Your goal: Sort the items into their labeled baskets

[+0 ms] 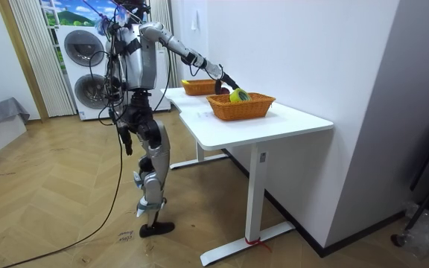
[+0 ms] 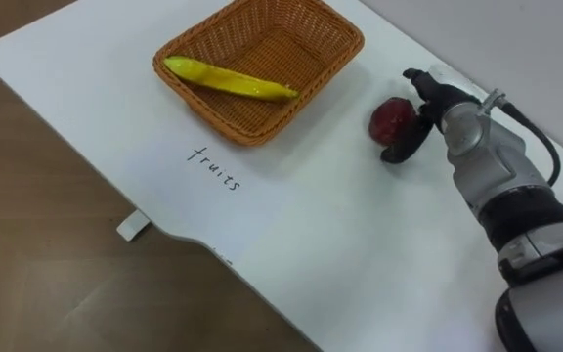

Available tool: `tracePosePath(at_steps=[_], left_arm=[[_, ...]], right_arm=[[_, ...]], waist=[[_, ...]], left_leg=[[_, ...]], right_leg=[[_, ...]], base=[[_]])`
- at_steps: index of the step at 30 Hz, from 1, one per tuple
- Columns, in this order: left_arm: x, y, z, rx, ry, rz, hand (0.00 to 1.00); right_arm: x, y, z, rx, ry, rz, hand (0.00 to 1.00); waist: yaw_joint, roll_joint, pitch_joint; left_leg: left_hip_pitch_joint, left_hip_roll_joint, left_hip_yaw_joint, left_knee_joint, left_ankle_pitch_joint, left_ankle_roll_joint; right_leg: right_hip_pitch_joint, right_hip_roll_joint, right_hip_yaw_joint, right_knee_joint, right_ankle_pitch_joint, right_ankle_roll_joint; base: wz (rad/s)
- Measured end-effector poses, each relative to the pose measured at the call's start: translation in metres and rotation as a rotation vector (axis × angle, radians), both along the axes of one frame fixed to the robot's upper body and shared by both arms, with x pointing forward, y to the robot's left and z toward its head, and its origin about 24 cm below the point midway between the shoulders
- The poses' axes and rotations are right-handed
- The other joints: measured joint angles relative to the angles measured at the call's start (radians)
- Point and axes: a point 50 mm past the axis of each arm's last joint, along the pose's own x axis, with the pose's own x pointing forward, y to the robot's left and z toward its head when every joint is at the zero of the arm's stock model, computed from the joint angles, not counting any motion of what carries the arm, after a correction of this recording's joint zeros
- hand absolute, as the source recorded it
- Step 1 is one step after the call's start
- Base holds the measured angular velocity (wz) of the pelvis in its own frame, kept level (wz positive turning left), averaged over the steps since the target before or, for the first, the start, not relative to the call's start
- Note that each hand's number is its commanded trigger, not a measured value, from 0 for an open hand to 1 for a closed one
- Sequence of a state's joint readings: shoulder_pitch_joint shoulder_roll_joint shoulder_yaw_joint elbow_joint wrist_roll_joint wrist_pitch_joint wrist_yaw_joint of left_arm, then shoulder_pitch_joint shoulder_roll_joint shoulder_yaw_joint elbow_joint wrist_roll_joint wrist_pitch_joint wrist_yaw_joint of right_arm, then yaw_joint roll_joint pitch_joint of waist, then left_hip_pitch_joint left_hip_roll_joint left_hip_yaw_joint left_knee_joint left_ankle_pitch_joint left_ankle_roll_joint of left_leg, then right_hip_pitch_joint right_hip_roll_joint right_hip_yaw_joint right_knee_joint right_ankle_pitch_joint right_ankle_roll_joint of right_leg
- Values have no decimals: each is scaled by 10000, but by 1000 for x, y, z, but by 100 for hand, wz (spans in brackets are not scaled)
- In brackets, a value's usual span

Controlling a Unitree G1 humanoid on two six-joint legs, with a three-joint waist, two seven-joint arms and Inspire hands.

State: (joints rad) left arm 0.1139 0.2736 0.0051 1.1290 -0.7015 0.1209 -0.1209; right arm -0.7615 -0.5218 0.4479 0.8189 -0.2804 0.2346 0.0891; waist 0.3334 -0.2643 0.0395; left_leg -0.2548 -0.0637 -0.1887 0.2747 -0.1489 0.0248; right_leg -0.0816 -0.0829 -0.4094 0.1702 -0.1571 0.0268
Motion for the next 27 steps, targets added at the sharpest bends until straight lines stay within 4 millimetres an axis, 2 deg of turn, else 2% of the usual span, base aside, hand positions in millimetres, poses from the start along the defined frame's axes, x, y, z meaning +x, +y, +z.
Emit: tracePosePath(at_steps=[12,27], left_arm=[[1,-1,0,92,-90,23,0],[1,-3,-1,40,-98,-29,0]], right_arm=[[3,-2,4,-9,-123,21,0],[4,2,6,-50,-225,299,0]], waist=[[45,105,80],[65,128,82]], left_leg=[[2,13,45,-6,3,-4],[10,73,130,-9,2,-4]], right_leg=[[-41,-6,-24,1,5,-7],[-68,-10,-21,10,12,-19]], base=[[-2],[0]])
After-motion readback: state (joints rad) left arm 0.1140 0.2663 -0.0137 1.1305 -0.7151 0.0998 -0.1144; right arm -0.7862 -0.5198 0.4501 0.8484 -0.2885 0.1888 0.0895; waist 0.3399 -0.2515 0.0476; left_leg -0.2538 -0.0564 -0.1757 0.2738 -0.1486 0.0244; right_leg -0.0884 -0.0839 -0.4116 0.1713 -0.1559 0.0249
